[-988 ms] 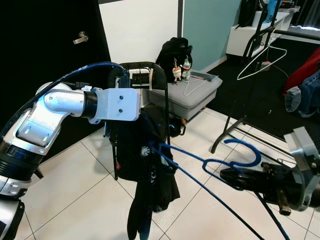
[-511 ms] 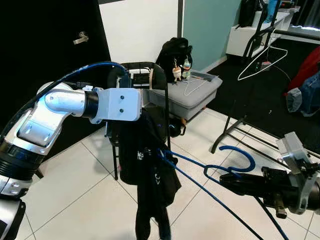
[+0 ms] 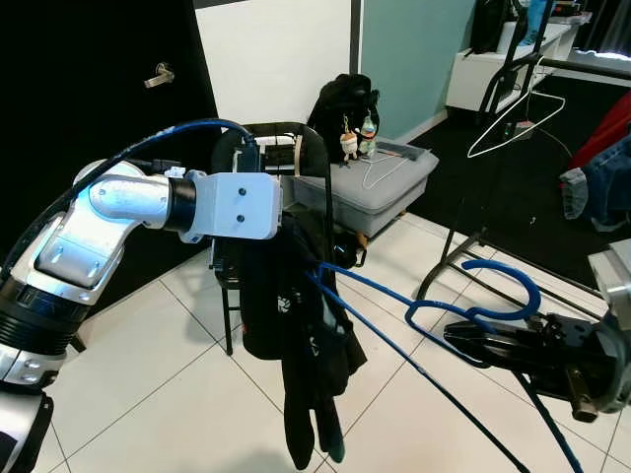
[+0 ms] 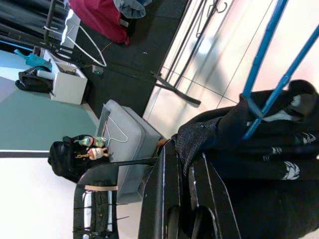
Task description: Hang hanger
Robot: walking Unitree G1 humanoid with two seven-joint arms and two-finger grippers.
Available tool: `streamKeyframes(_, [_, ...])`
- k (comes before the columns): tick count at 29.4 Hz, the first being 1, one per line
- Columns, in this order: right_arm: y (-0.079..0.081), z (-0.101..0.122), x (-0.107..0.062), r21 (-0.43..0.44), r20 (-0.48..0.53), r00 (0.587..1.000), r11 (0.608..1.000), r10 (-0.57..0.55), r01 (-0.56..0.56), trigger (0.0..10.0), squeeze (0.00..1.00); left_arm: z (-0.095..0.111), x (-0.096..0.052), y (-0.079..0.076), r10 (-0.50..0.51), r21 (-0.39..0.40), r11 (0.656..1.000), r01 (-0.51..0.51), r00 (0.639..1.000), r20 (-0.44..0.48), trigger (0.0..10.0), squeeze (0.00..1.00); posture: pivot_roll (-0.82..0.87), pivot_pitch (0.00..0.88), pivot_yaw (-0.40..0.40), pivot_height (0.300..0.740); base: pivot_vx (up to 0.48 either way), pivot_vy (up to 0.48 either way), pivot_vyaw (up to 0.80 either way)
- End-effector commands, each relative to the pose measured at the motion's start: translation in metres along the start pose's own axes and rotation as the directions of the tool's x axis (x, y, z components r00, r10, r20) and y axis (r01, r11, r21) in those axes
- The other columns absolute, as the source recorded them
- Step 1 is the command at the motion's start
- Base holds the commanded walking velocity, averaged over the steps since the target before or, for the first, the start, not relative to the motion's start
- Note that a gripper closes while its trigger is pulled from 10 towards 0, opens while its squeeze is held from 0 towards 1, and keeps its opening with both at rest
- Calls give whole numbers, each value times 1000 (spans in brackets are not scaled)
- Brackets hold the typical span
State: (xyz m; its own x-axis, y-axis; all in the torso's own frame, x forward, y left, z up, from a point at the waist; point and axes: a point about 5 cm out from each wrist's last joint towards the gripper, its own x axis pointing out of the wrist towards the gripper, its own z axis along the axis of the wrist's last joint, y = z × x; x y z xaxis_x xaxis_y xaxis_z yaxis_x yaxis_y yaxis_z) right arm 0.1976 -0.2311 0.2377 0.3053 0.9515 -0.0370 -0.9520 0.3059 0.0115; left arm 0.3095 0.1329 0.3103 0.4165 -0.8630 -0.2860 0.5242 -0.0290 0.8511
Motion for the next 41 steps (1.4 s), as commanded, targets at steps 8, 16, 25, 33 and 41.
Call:
streamKeyframes(8, [6,8,1,-24,22,999,999,35,-35,10000,0,2,0,5,21,14,1000,-22,1000,7,10000,0,-91,0,76,736,0,0,0])
streamKeyframes(16, [11,16,0,-27,75,994,997,80,-78,10000,0,1,0,6,27,5,1000,-27,1000,-1,10000,0,-90,0,79,736,0,0,0])
streamKeyframes(25, [17,12,-2,-21,35,995,995,97,-96,10000,0,-9,-3,12,63,7,998,-63,997,-54,10000,0,-95,0,85,736,0,0,0])
streamKeyframes(33, [15,18,-14,-46,35,999,999,28,-26,10000,0,-9,-3,13,58,6,998,-58,997,-57,10000,0,-96,0,88,736,0,0,0])
streamKeyframes(41, [11,0,-14,-6,-98,995,1000,-28,27,10000,0,-6,-2,14,57,5,998,-57,997,-43,10000,0,-96,0,91,736,0,0,0])
